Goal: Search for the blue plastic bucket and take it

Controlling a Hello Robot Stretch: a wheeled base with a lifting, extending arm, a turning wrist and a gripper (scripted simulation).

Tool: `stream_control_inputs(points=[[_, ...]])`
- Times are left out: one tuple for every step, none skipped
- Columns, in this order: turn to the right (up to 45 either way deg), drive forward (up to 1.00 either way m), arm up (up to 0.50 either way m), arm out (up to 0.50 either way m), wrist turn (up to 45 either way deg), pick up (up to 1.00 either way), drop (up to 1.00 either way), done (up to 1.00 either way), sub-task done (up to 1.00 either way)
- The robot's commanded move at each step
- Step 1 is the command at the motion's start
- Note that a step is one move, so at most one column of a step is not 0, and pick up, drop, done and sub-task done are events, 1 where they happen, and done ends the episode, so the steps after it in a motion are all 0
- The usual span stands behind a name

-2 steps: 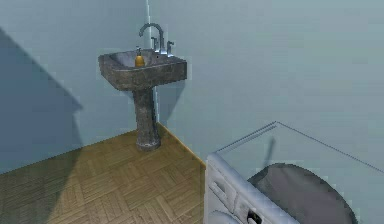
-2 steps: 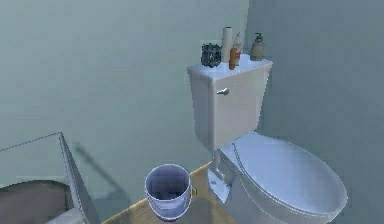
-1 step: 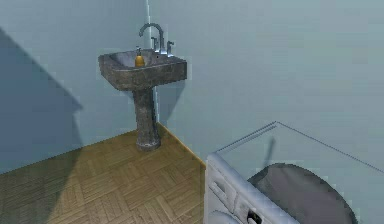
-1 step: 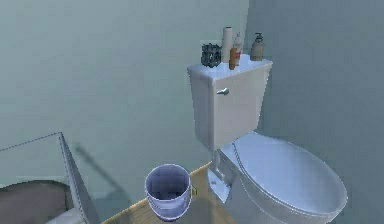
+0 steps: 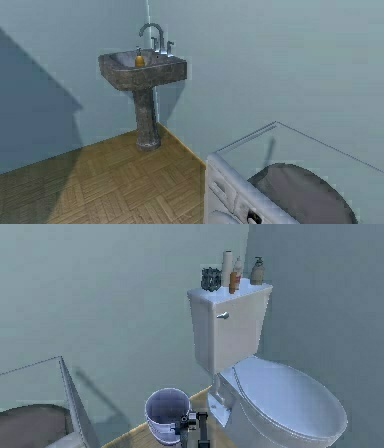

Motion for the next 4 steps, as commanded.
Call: stream_control_inputs(points=[[0.0,0.0,0.0,0.0,45.0,0.0,0.0,0.0,0.0],[0.0,0.0,0.0,0.0,45.0,0.0,0.0,0.0,0.0],[0.0,0.0,0.0,0.0,45.0,0.0,0.0,0.0,0.0],[0.0,0.0,0.0,0.0,15.0,0.0,0.0,0.0,0.0]])
